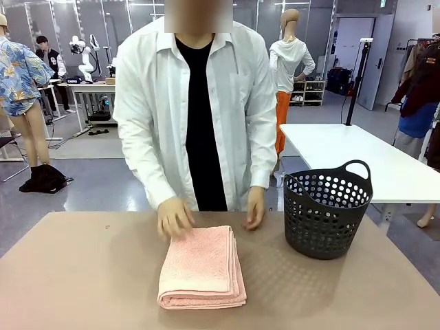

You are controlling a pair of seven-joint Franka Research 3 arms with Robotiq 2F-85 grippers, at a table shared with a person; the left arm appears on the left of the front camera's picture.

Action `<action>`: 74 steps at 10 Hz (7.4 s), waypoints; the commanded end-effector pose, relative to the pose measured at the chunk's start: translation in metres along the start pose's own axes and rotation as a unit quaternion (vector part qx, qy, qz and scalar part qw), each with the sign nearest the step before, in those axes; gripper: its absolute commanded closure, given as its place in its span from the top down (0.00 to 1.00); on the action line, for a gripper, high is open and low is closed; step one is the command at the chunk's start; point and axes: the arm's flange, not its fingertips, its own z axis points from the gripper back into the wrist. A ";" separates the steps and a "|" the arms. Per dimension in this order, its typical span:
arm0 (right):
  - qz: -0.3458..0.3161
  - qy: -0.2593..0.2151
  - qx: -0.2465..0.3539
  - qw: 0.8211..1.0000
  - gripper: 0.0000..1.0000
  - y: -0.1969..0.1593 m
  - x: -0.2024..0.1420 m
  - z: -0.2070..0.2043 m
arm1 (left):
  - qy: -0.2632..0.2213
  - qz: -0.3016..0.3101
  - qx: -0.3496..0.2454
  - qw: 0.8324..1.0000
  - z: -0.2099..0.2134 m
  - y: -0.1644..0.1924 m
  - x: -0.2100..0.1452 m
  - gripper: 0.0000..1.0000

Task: Fold the towel.
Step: Pick up the 100 cm Hotel Towel and place it on the left side of the table.

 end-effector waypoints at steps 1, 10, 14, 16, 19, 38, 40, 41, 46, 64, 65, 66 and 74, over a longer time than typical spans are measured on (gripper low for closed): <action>-0.002 0.001 0.001 1.000 1.00 0.000 0.000 0.001 | 0.006 0.002 0.006 1.000 0.004 0.000 -0.001 1.00; -0.002 0.001 0.001 1.000 1.00 0.000 0.000 0.001 | 0.006 0.002 0.006 1.000 0.004 0.000 -0.001 1.00; -0.002 0.001 0.001 1.000 1.00 0.000 0.000 0.001 | 0.006 0.002 0.006 1.000 0.004 0.000 -0.001 1.00; -0.002 0.001 0.001 1.000 1.00 0.000 0.000 0.001 | 0.006 0.002 0.006 1.000 0.004 0.000 -0.001 1.00; -0.002 0.001 0.001 1.000 1.00 0.000 0.000 0.001 | 0.006 0.002 0.006 1.000 0.004 0.000 -0.001 1.00; -0.002 0.001 0.001 1.000 1.00 0.000 0.000 0.001 | 0.231 0.338 -0.191 0.892 -0.230 -0.060 -0.090 1.00; -0.002 0.001 0.001 1.000 1.00 0.000 0.000 0.001 | 0.240 0.368 -0.206 0.875 -0.282 -0.095 -0.103 1.00; -0.002 0.001 0.001 1.000 1.00 0.000 0.000 0.001 | 0.242 0.387 -0.213 0.864 -0.315 -0.120 -0.111 1.00; -0.002 0.001 0.001 1.000 1.00 0.000 0.000 0.001 | 0.231 0.439 -0.247 0.832 -0.388 -0.181 -0.113 1.00; -0.002 0.001 0.001 1.000 1.00 0.000 0.000 0.001 | 0.194 0.445 -0.404 0.776 -0.540 -0.273 -0.159 1.00; -0.002 0.001 0.001 1.000 1.00 0.000 0.000 0.001 | 0.187 0.448 -0.401 0.777 -0.551 -0.279 -0.162 1.00; -0.002 0.001 0.001 1.000 1.00 0.000 0.000 0.001 | 0.184 0.450 -0.397 0.779 -0.561 -0.288 -0.164 1.00; -0.002 0.001 0.001 1.000 1.00 0.000 0.000 0.001 | 0.186 0.469 -0.414 0.758 -0.616 -0.328 -0.156 1.00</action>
